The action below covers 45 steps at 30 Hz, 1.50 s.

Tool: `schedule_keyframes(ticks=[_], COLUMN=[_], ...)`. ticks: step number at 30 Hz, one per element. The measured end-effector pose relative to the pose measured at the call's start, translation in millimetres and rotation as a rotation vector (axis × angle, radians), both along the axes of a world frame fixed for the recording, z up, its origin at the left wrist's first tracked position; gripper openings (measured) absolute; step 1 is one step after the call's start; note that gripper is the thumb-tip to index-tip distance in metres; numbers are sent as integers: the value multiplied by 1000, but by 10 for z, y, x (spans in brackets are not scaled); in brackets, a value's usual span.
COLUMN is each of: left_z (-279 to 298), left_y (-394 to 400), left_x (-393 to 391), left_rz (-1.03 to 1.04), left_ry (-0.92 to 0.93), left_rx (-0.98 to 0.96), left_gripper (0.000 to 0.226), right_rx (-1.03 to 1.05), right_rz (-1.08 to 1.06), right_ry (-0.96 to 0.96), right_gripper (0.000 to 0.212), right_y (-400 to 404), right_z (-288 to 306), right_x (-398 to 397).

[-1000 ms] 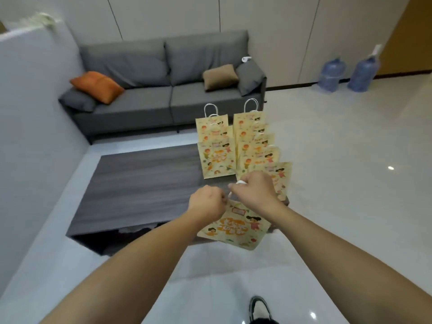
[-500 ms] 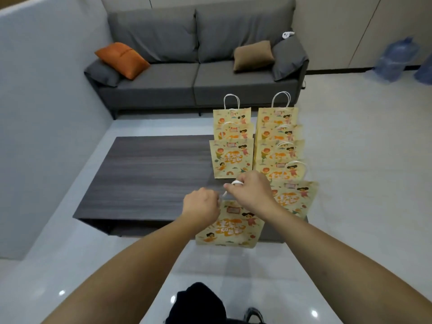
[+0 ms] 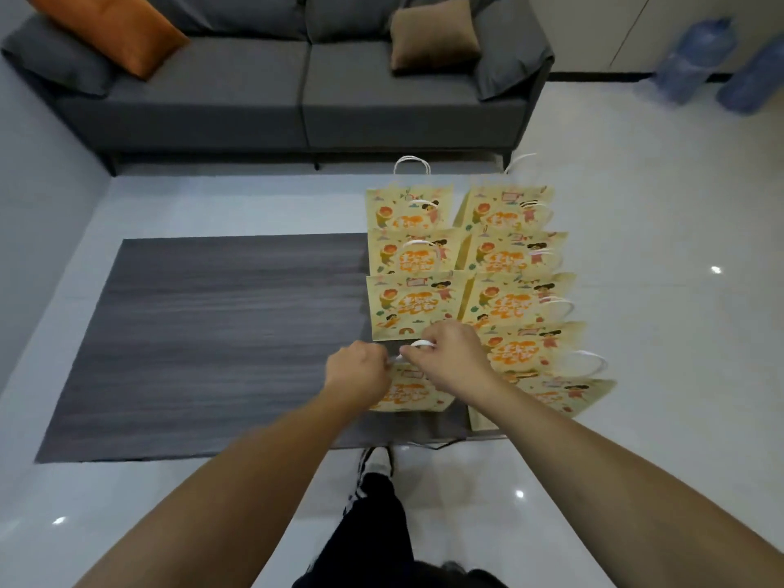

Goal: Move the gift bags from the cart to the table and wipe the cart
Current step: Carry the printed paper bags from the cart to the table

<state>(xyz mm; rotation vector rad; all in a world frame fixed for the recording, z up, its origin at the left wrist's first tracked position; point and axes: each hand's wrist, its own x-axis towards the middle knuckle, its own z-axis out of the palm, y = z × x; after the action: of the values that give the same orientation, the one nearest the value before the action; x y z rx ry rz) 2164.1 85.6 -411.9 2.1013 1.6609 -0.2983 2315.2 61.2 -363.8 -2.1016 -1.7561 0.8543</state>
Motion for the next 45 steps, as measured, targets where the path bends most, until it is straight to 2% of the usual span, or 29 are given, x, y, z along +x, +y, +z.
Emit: schedule_keyframes(ticks=[5,8,12,16,21,25,36,42,45], left_z=[-319,-500,-693,-690,-697,-702,-648,-503,-387], left_y=[638,772,839,967,1037,1043,1032,760,512], left_x=[-14,0,10,46,80,164,291,337,388], left_rz=[15,22,4,-40,-23,-19,43,212,327], left_ry=[-95,-155,-185,-167,-176,-187,-193,-166,-182], left_rx=[-112,-187,-155,-149,-206,-179,-163,-157,-60], left_gripper=[22,18,18,30,27,27,27,28,30], right_rx=[-101,-141,-129,-120,-158,-145,-130,-161,-158], right_rz=[-86,-178,-245,-272,-248,-273,-91,62,162], right_ry=[-7,-12,-20,-7,-58,-38,-81,-20,51], right_gripper=[40,46,52,51,50,50,50,45,36], right_y=[489,621,716,832,897,977,1087,1024,973], right_z=[-170,-324,-393,-389,-415,-381,-334,-340,-361], right_x=[-50,-50,-44,-66,-8,79,222,355,445])
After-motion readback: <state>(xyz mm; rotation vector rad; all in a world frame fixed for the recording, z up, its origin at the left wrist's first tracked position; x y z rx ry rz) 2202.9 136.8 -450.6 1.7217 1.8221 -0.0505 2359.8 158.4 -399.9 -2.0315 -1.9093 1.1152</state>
